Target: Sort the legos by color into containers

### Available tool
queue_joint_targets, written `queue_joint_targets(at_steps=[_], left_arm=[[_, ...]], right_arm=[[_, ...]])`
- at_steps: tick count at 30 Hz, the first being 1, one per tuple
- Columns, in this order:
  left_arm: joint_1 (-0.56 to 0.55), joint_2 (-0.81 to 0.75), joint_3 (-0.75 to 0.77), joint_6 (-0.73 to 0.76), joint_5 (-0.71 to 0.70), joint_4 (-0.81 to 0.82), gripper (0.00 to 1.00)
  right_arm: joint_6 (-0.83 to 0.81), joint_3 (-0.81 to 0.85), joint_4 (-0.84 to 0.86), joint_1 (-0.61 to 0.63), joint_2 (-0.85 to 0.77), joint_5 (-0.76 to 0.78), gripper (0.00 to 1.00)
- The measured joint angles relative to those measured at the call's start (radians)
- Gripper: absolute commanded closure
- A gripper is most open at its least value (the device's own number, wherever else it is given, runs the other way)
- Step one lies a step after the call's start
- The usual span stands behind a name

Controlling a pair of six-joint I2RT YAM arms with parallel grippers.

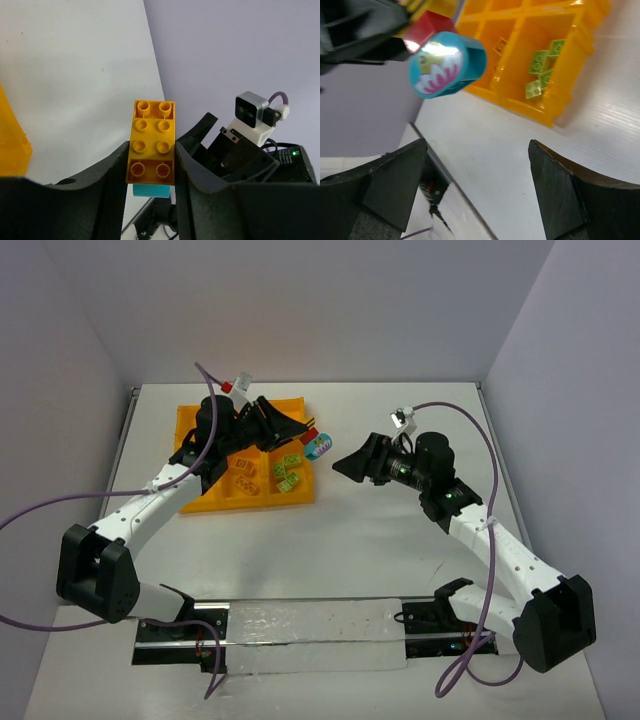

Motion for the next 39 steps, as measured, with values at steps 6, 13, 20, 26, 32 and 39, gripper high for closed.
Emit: queue_joint_targets(at_steps=[6, 13, 20, 26, 32, 39], left_arm=[[0.058, 0.021, -0.085, -0.11, 0.104, 0.095, 1.0], [0.064, 0.022, -0.093, -0.185, 0.197, 0.23, 1.0], [0.07, 0.022, -0.093, -0.211, 0.231, 0.274, 1.0], [0.072, 0.022, -0.094, -0.222, 0.244, 0.292, 1.0], [0.072, 0.021, -0.104, -0.232, 0.253, 0.303, 1.0], [0.075, 0.021, -0.106, -0.236, 0.26, 0.307, 1.0]], right_arm=[[0.139, -0.065, 0.291, -0.019, -0.017, -0.131, 0.09], [0.266, -0.072, 0.543, -0.02, 0.065, -0.214, 0.08], [0.348, -0.074, 0.651, -0.021, 0.172, -0.25, 0.09], [0.375, -0.072, 0.699, -0.021, 0.206, -0.267, 0.14], [0.403, -0.056, 0.738, -0.021, 0.267, -0.283, 0.17], [0.436, -0.03, 0.797, -0.021, 0.313, -0.304, 0.35]])
